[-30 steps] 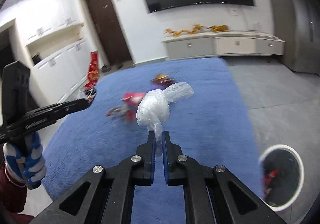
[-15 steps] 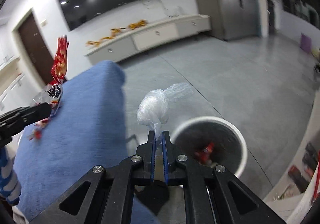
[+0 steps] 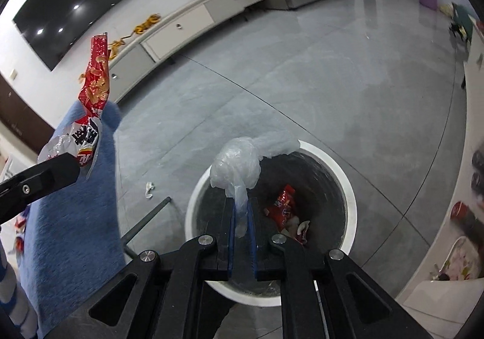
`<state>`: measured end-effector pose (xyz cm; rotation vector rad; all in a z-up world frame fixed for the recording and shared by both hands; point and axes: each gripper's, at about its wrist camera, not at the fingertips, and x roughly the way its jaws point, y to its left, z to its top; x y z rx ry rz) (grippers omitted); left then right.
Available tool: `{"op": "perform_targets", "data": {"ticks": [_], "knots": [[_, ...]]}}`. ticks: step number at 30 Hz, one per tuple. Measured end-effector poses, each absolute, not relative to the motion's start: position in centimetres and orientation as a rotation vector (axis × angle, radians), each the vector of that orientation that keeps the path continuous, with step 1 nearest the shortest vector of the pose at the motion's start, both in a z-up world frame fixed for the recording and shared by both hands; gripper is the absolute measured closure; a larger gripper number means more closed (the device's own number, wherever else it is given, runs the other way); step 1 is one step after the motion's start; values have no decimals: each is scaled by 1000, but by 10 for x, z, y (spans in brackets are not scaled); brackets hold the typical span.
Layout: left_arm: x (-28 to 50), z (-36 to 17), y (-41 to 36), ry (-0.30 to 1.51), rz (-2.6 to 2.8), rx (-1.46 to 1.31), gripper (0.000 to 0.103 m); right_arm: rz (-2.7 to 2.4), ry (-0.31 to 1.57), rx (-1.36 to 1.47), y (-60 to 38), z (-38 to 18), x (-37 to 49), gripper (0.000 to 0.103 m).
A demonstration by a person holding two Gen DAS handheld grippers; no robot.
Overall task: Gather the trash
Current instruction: 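Carry both items over the white bin and open both tools to drop them, then move both open tools back over the remaining trash on the rug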
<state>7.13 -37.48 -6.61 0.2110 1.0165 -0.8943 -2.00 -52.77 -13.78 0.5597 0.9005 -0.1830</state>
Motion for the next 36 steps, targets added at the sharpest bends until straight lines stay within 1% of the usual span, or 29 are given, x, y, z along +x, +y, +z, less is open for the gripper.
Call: {"op": "perform_targets", "data": {"ticks": [2, 3, 4, 5, 10, 11, 12, 13, 14, 24, 32, 36], "knots": [[75, -73, -384, 1044, -905, 193, 93, -202, 907, 569, -532, -142, -19, 85], [77, -75, -384, 1057, -910, 184, 92, -217, 909, 571, -533, -144, -20, 70], [79, -78, -386, 1069, -911, 180, 92, -230, 907, 574, -535, -145, -21, 56], [80, -80, -388, 1078, -913, 174, 92, -239, 901, 579, -535, -143, -23, 54], [81, -86, -390, 1107, -923, 158, 89, -271, 893, 583, -533, -136, -30, 54], [81, -87, -389, 1107, -922, 160, 81, -276, 890, 582, -532, -133, -32, 54], [81, -87, -390, 1106, -918, 160, 61, -283, 888, 579, -531, -130, -33, 54], [80, -86, -389, 1099, -910, 157, 48, -294, 886, 575, -530, -127, -35, 54], [80, -84, -387, 1081, -899, 149, 38, -302, 880, 572, -528, -123, -36, 54], [67, -61, -361, 1017, -882, 89, 38, -372, 816, 543, -517, -87, -59, 54], [42, -3, -307, 805, -788, 20, 38, -393, 690, 468, -485, -24, -73, 54], [31, 27, -272, 718, -749, 0, 38, -392, 614, 413, -460, 12, -81, 47]]}}
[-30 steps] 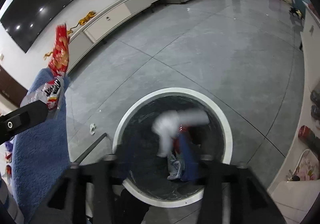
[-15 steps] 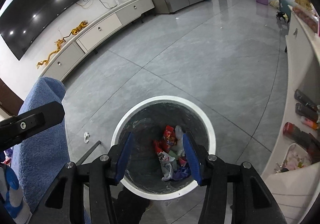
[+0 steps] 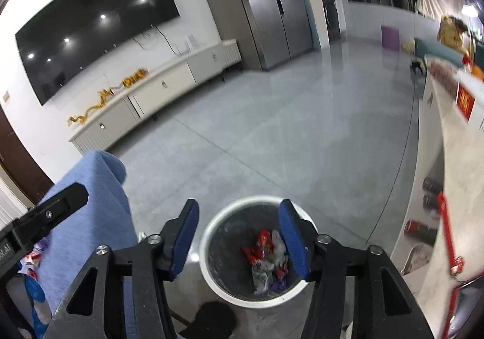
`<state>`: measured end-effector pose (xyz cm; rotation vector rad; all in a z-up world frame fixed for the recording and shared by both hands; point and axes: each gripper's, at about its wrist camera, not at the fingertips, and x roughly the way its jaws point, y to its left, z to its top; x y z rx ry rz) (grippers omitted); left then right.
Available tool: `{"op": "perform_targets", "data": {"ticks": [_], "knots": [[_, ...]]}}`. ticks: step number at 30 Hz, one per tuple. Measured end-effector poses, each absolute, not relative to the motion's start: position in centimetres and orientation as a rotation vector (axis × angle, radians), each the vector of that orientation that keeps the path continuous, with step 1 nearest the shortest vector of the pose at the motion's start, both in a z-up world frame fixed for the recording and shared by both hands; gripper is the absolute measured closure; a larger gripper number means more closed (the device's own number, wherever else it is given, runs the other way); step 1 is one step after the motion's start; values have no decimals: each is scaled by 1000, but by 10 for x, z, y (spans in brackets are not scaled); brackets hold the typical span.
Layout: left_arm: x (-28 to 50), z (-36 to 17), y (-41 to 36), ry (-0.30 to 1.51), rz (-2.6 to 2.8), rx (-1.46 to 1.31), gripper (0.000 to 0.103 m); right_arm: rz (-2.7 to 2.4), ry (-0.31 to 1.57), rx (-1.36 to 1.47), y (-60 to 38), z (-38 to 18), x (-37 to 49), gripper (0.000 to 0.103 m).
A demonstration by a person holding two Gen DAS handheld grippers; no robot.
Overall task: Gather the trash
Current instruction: 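Move both open tools back over the remaining trash on the rug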
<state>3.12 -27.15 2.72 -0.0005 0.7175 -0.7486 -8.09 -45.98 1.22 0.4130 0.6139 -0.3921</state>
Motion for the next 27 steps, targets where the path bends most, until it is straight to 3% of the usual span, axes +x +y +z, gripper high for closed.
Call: {"op": "perform_targets", "data": {"ticks": [11, 15, 27], "knots": [[3, 89, -166, 494, -594, 2, 37, -293, 449, 299, -389, 87, -91, 46], [-5, 105, -119, 418, -475, -2, 27, -252, 418, 269, -365, 102, -89, 45], [-11, 84, -24, 468, -268, -2, 27, -103, 469, 181, -289, 90, -51, 44]]}}
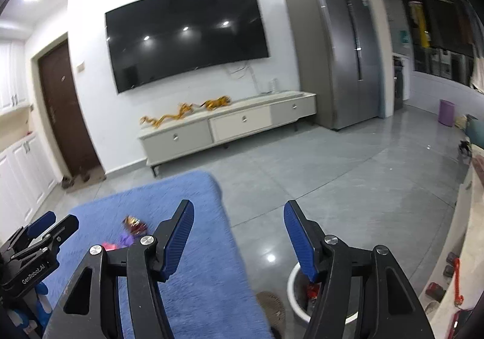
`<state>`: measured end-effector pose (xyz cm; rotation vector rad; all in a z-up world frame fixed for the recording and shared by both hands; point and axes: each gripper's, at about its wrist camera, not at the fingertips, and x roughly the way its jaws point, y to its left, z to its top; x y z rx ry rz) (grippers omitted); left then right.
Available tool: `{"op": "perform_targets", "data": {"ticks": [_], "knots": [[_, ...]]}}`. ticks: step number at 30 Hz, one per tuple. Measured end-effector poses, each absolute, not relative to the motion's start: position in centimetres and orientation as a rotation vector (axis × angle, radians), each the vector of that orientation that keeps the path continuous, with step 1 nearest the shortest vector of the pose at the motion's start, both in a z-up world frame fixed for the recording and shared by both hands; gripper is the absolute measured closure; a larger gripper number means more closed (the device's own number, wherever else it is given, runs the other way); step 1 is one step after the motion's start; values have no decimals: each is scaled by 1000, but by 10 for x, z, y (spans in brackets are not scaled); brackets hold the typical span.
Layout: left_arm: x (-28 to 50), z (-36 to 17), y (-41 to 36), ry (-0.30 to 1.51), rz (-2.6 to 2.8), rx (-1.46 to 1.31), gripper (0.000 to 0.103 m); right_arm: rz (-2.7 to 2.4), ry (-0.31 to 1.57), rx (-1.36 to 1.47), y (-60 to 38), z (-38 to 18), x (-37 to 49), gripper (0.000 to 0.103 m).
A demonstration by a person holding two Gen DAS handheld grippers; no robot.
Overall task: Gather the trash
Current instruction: 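Move both open tools back over the remaining trash on the rug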
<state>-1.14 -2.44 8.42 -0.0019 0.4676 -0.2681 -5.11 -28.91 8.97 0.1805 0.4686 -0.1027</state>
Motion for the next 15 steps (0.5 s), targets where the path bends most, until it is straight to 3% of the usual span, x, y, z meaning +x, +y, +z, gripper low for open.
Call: {"op": "perform_targets", "data": {"ticks": [10, 15], "knots": [[23, 45, 24, 550, -195, -41, 26, 58, 582, 167, -231, 53, 10, 44], [52, 8, 57, 649, -201, -55, 18, 168, 649, 165, -201, 30, 45, 44]]}}
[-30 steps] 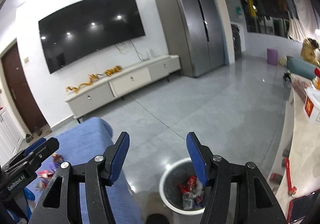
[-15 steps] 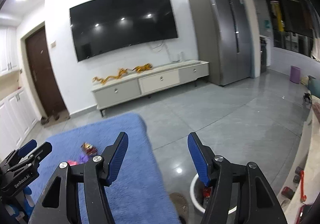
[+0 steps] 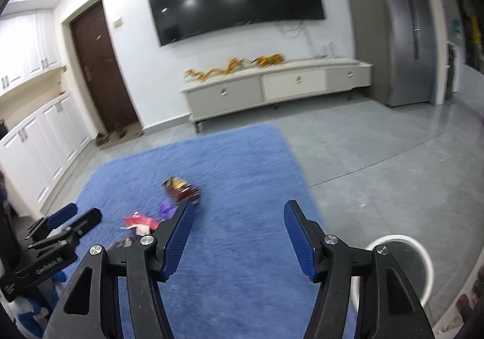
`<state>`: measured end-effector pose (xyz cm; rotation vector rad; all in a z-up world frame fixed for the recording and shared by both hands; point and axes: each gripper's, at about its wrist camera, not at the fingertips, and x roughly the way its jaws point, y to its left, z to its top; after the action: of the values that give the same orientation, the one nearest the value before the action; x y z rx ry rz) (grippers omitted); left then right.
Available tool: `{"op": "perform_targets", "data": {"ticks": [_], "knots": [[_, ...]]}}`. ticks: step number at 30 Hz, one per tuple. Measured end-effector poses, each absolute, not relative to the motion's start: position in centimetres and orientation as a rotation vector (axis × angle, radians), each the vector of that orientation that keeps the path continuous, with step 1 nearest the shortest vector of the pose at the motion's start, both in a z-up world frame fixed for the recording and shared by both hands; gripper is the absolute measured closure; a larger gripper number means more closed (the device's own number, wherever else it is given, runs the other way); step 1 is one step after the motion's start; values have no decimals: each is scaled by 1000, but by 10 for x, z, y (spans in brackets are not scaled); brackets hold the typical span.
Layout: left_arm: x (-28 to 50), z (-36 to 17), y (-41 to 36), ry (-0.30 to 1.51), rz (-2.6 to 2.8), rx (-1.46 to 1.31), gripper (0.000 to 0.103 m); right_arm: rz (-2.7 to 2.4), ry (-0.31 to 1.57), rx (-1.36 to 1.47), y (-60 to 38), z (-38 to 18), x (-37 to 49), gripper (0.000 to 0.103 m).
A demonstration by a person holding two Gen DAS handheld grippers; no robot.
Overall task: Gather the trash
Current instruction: 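Move both open tools back over the remaining trash on the rug, then grasp the clear plastic bag with the left tool while the right tool grasps the purple wrapper, then carry both items over the white bin and open both tools to drop them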
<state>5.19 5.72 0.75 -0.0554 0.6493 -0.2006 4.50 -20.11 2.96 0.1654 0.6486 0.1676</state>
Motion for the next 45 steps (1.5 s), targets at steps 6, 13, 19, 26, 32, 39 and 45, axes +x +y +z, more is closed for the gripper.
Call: {"op": "perform_targets", "data": {"ticks": [6, 13, 19, 26, 32, 39, 45], "knots": [[80, -33, 62, 787, -284, -55, 18, 297, 739, 184, -164, -5, 91, 44], [86, -53, 50, 861, -347, -40, 18, 386, 833, 243, -144, -38, 124, 54], [86, -60, 51, 889, -345, -31, 56, 426, 845, 243, -142, -43, 120, 72], [65, -52, 53, 869, -335, -50, 75, 446, 808, 239, -151, -33, 93, 74], [36, -35, 49, 826, -327, -35, 77, 429, 782, 259, -174, -23, 59, 74], [6, -10, 17, 768, -349, 44, 77, 352, 726, 294, -218, -7, 22, 74], [-15, 1, -32, 736, -409, 140, 77, 284, 694, 303, -254, 1, -6, 75]]}}
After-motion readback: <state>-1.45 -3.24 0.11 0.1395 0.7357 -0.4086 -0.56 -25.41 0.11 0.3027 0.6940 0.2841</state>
